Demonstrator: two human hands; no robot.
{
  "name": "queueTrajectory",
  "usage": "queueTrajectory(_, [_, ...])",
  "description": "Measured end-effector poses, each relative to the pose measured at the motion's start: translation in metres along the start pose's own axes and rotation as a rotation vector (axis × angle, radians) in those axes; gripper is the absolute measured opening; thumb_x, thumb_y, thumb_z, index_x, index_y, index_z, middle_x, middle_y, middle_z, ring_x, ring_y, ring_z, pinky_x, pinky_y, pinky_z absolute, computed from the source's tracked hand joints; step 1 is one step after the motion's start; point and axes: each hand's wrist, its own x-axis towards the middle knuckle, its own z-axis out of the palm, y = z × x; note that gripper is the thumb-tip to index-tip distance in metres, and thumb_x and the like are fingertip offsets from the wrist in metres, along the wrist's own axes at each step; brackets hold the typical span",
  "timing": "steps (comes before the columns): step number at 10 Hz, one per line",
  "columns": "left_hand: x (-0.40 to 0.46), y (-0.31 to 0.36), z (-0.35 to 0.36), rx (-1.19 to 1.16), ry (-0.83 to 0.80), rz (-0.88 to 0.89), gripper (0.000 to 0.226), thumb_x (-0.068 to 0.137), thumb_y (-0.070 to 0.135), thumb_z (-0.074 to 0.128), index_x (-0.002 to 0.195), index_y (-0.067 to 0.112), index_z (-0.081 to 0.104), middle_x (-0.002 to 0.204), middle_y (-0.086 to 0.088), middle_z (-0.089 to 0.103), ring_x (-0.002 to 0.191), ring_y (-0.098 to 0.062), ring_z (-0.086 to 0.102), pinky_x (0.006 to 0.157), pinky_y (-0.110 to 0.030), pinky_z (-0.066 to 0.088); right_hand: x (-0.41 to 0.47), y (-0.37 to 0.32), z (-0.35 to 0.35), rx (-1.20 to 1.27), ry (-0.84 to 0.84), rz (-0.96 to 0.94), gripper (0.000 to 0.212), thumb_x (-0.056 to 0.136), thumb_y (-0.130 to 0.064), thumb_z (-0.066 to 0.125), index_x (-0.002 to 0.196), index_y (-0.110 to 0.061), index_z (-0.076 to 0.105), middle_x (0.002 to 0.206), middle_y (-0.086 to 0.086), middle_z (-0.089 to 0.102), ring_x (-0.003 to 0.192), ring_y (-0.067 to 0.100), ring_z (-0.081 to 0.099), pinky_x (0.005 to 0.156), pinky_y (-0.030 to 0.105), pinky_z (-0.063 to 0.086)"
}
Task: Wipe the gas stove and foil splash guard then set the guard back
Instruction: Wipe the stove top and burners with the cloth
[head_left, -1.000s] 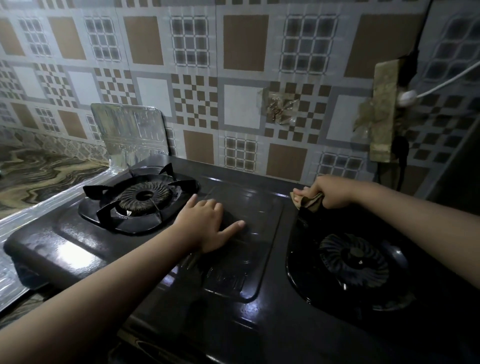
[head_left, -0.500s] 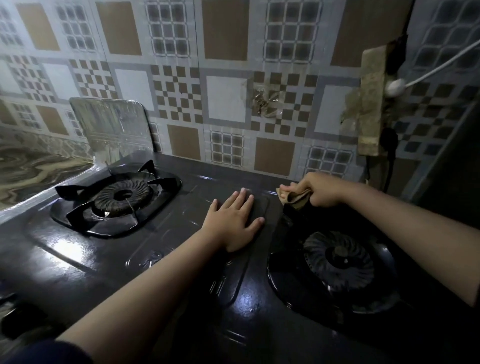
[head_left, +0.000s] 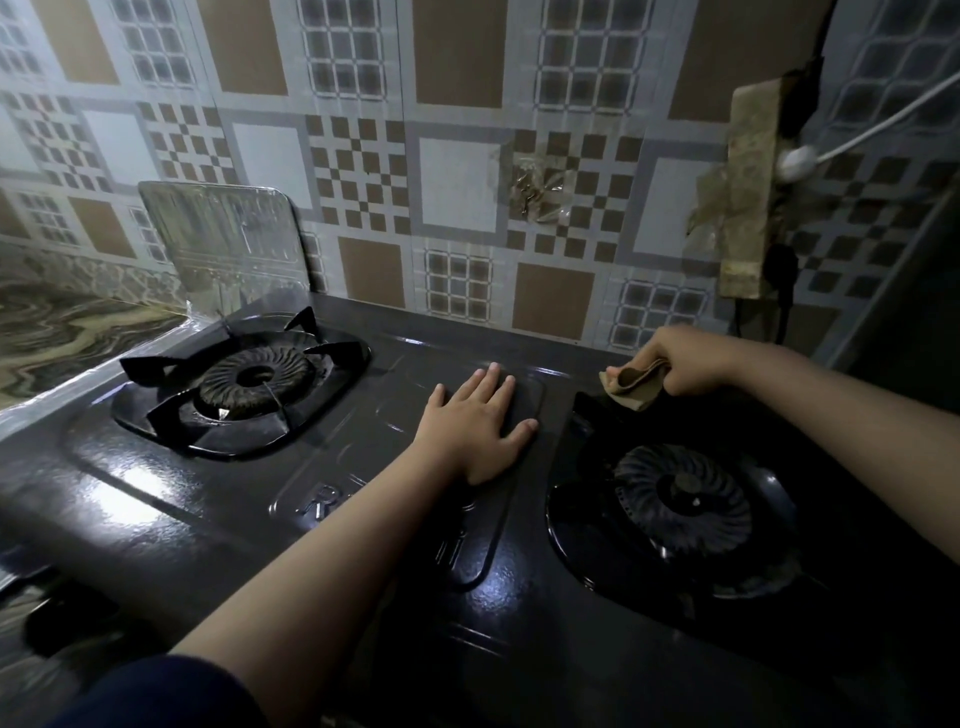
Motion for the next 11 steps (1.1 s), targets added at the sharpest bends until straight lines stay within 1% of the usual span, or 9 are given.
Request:
queueTrajectory(1, [0.001, -0.001, 0.0, 0.002, 0.002, 0.001, 0.07, 0.095, 0.06, 0.022, 0.153, 0.025, 0.005, 0.161, 0.003, -0.007, 0.148, -0.012, -0.005, 0.119, -0.049, -0.001, -0.013, 0.016, -0.003, 0.031, -0.018, 0.06, 0.056, 0.074, 0.01, 0.046, 0.107, -0.026, 0.073, 0.091, 0.004, 0.073, 0.072, 0.021, 0.062, 0.055, 0.028, 0.04])
queueTrajectory(2, [-0.001, 0.0, 0.0, -0.002, 0.003, 0.004, 0.07, 0.095, 0.059, 0.023, 0.153, 0.024, 0.006, 0.161, 0.003, -0.006, 0.148, -0.012, -0.005, 0.119, -0.048, -0.001, -0.022, 0.026, -0.002, 0.073, -0.025, 0.089, 0.05, 0.074, 0.011, 0.043, 0.097, -0.021, 0.075, 0.079, 0.006, 0.07, 0.064, 0.018, 0.055, 0.054, 0.028, 0.037])
queueTrajectory(3, [-0.002, 0.001, 0.0, -0.002, 0.008, 0.007, 0.07, 0.096, 0.059, 0.023, 0.153, 0.024, 0.006, 0.161, 0.003, -0.006, 0.148, -0.012, -0.005, 0.119, -0.048, 0.0, -0.025, 0.023, -0.002, 0.114, -0.008, 0.123, 0.048, 0.076, 0.01, 0.043, 0.088, -0.025, 0.074, 0.069, 0.001, 0.065, 0.058, 0.015, 0.052, 0.05, 0.025, 0.036])
queueTrajectory(4, [-0.001, 0.002, 0.0, -0.002, 0.01, 0.009, 0.07, 0.096, 0.058, 0.024, 0.153, 0.023, 0.006, 0.161, 0.003, -0.006, 0.148, -0.012, -0.005, 0.118, -0.048, 0.0, -0.028, 0.024, -0.003, 0.147, -0.009, 0.154, 0.044, 0.075, 0.008, 0.044, 0.082, -0.024, 0.073, 0.07, 0.001, 0.066, 0.061, 0.016, 0.055, 0.053, 0.025, 0.039])
queueTrajectory(5, [0.0, 0.002, -0.001, -0.003, 0.019, 0.013, 0.07, 0.095, 0.059, 0.024, 0.154, 0.024, 0.006, 0.161, 0.004, -0.005, 0.148, -0.011, -0.005, 0.118, -0.048, 0.001, -0.031, 0.027, -0.001, 0.168, 0.007, 0.181, 0.041, 0.073, 0.006, 0.044, 0.093, -0.014, 0.074, 0.082, 0.009, 0.07, 0.069, 0.021, 0.06, 0.06, 0.028, 0.043])
queueTrajectory(6, [0.0, 0.001, 0.0, -0.004, 0.021, 0.013, 0.07, 0.095, 0.059, 0.024, 0.154, 0.024, 0.007, 0.161, 0.004, -0.005, 0.148, -0.011, -0.005, 0.118, -0.048, 0.001, -0.031, 0.022, -0.002, 0.166, 0.01, 0.222, 0.033, 0.075, 0.004, 0.045, 0.086, -0.012, 0.072, 0.07, 0.006, 0.061, 0.063, 0.02, 0.053, 0.058, 0.028, 0.039])
queueTrajectory(7, [-0.001, 0.001, 0.001, -0.002, 0.027, 0.014, 0.07, 0.096, 0.059, 0.024, 0.154, 0.024, 0.008, 0.162, 0.003, -0.004, 0.148, -0.011, -0.004, 0.118, -0.048, 0.001, -0.033, 0.014, -0.004, 0.123, 0.002, 0.251, 0.024, 0.077, 0.0, 0.047, 0.065, -0.015, 0.061, 0.061, 0.004, 0.052, 0.057, 0.02, 0.046, 0.052, 0.026, 0.034])
queueTrajectory(9, [-0.001, 0.001, 0.001, -0.006, 0.027, 0.016, 0.07, 0.095, 0.059, 0.024, 0.154, 0.024, 0.008, 0.162, 0.003, -0.004, 0.148, -0.012, -0.004, 0.118, -0.048, 0.001, -0.033, -0.01, -0.006, -0.013, -0.027, 0.331, 0.011, 0.08, -0.004, 0.049, 0.071, -0.009, 0.051, 0.06, 0.006, 0.039, 0.05, 0.019, 0.034, 0.046, 0.026, 0.025])
queueTrajectory(11, [-0.001, 0.002, 0.001, -0.009, 0.028, 0.018, 0.07, 0.095, 0.059, 0.024, 0.154, 0.024, 0.008, 0.162, 0.003, -0.004, 0.148, -0.012, -0.004, 0.117, -0.049, 0.001, -0.025, -0.025, -0.005, -0.237, -0.033, 0.355, 0.024, 0.081, -0.011, 0.056, 0.064, -0.012, 0.039, 0.065, 0.005, 0.043, 0.053, 0.017, 0.041, 0.045, 0.027, 0.03])
